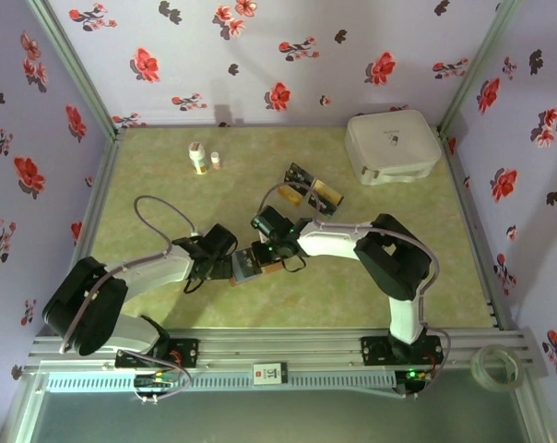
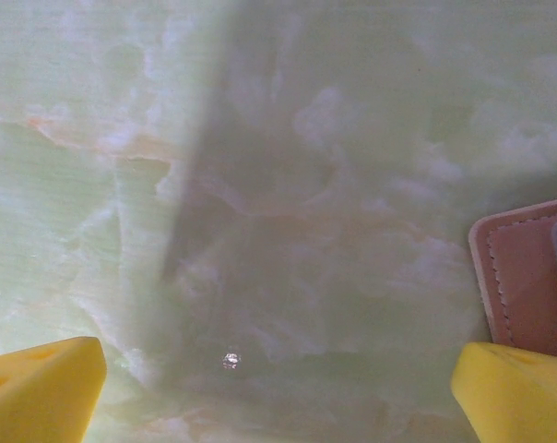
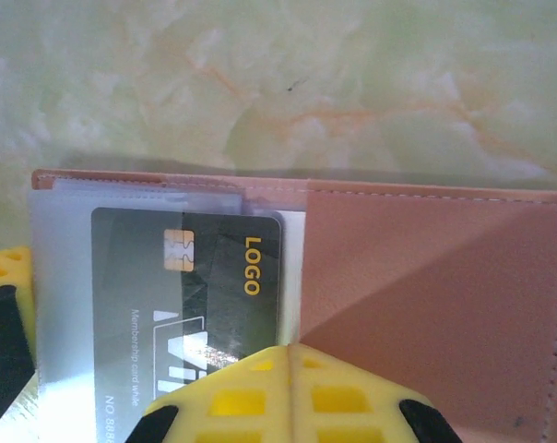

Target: Put the credit cards into the card holder

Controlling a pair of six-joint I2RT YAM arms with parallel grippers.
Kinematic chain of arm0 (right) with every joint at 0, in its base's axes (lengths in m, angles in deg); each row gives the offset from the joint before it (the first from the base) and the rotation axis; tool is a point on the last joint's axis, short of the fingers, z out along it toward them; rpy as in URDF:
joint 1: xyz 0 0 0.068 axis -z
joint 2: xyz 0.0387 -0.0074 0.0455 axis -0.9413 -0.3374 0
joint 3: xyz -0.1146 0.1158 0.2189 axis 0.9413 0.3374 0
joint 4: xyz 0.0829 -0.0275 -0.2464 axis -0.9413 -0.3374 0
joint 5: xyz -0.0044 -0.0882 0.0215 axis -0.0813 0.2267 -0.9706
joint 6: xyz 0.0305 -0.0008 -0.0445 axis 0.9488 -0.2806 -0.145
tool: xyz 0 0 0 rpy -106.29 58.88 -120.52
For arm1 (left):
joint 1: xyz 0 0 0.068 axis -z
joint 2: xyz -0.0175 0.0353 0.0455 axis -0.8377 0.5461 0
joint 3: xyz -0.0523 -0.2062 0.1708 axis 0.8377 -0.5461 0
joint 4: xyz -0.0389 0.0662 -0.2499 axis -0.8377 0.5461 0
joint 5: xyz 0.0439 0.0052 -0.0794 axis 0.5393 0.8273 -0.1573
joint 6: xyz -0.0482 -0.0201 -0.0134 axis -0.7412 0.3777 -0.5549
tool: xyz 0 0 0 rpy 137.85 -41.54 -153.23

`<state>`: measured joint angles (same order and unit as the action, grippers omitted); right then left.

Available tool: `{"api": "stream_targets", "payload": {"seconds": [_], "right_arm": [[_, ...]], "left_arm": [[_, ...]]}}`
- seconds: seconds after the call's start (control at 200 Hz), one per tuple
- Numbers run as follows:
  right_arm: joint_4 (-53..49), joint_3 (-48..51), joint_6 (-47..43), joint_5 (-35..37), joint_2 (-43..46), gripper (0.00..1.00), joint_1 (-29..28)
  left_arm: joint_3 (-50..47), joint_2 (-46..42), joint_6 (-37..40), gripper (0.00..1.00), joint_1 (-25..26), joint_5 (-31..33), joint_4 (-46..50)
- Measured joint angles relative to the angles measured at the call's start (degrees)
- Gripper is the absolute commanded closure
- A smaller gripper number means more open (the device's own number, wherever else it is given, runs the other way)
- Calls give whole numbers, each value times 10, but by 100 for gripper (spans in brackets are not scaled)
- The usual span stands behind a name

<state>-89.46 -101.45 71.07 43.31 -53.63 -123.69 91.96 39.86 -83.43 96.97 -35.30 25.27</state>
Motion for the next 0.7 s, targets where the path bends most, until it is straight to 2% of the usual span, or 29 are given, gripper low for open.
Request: {"api": "stream_targets", "payload": {"seconds": [0.455,0.7], "right_arm": [[27,-3,24,-39,0,99,-11],[33,8,24,-38,21,98,-2]], "left_arm": [[0,-3,-2,0,1,1,2],[-31,-64,-22,0,-15,2,-1]]}}
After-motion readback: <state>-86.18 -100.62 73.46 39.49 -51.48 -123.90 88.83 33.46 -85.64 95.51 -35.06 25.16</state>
